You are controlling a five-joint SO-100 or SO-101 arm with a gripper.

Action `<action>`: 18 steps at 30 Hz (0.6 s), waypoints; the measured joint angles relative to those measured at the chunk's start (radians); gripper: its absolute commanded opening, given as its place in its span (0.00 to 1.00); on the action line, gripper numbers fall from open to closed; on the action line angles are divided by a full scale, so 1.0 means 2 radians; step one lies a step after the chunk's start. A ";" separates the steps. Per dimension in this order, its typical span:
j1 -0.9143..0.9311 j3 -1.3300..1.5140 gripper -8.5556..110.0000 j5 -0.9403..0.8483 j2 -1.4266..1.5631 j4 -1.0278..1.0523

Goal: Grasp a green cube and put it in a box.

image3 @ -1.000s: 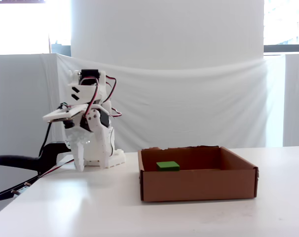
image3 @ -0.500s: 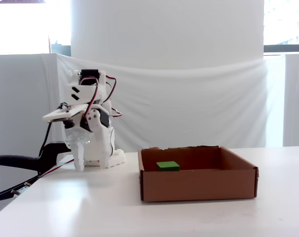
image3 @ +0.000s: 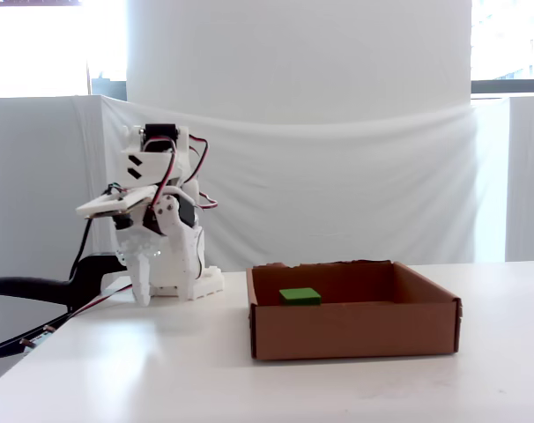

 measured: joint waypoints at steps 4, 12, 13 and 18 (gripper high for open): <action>0.000 0.000 0.25 0.000 0.000 0.000; 0.000 0.000 0.25 0.002 0.000 0.000; 0.000 0.000 0.25 0.003 0.000 0.000; 0.000 0.000 0.25 0.003 0.000 0.000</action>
